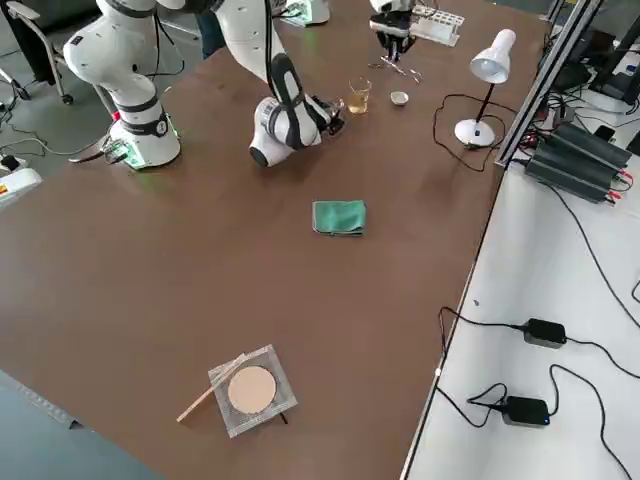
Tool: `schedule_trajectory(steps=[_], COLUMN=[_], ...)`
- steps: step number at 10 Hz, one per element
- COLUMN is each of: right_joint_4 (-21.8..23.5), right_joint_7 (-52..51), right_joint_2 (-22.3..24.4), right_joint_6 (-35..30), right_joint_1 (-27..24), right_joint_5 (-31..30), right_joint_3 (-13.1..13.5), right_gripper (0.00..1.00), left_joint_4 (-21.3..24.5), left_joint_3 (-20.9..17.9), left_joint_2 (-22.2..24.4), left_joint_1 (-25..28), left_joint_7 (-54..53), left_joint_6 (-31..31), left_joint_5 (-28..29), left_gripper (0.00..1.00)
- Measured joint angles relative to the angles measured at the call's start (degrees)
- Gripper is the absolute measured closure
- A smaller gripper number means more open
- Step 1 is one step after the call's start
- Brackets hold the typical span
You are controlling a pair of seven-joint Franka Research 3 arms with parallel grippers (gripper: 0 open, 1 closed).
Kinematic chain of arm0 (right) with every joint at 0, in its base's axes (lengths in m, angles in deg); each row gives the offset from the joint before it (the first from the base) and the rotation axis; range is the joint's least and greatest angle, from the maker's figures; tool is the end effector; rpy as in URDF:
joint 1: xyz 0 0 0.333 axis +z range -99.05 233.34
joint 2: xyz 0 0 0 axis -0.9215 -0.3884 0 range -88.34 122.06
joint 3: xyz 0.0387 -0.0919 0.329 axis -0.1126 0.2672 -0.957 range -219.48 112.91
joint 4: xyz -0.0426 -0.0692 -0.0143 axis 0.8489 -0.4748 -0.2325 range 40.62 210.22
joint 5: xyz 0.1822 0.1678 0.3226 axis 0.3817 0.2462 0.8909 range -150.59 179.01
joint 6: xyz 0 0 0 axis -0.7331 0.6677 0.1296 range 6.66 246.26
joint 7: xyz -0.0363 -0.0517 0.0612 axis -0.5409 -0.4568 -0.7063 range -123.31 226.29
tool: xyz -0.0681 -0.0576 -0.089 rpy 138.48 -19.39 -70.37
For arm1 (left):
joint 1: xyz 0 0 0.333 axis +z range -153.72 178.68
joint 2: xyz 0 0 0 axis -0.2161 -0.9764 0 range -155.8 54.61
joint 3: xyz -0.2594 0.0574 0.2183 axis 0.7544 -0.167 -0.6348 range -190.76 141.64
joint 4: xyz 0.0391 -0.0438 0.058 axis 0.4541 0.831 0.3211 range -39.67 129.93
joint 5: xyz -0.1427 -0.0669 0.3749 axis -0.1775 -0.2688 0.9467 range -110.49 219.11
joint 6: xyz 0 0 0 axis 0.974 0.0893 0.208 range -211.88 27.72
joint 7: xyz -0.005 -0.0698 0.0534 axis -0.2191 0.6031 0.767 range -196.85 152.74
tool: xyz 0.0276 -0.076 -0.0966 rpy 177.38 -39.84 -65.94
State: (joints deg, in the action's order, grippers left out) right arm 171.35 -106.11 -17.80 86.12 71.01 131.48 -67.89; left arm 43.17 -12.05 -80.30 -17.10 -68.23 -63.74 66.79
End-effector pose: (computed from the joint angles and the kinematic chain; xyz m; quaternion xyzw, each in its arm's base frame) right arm 0.4133 0.2466 0.0986 -0.6328 -0.3579 -0.4599 0.5098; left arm 0.5533 -0.4498 0.3454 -0.6905 0.7219 0.0167 0.0420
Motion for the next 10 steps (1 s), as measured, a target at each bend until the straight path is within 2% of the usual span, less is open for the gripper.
schedule_trajectory(steps=[2,3,7,10], right_joint_4=[0.01,0.01,-0.01,-0.34], right_joint_7=[0.63,0.70,1.88,2.86], right_joint_2=[0.01,0.01,0.04,1.06], right_joint_6=[1.17,1.77,4.36,6.76], right_joint_1=[0.03,0.03,-0.03,-0.16], right_joint_5=[2.49,4.16,9.85,14.56], right_joint_3=[-2.22,-3.54,-8.78,-12.74], right_gripper=[0.61,0.61,0.61,0.61], left_joint_4=[-0.12,-0.12,0.17,2.98], left_joint_3=[0.43,1.98,14.37,26.29], left_joint_2=[2.12,2.59,2.60,1.86], left_joint_1=[8.46,13.03,36.04,57.04], left_joint_7=[-12.79,-18.17,-35.22,-47.53], left_joint_6=[0.00,-0.12,-0.26,-0.13], left_joint_5=[-5.52,-8.23,-17.00,-24.46], left_gripper=[0.79,0.79,0.79,0.79])
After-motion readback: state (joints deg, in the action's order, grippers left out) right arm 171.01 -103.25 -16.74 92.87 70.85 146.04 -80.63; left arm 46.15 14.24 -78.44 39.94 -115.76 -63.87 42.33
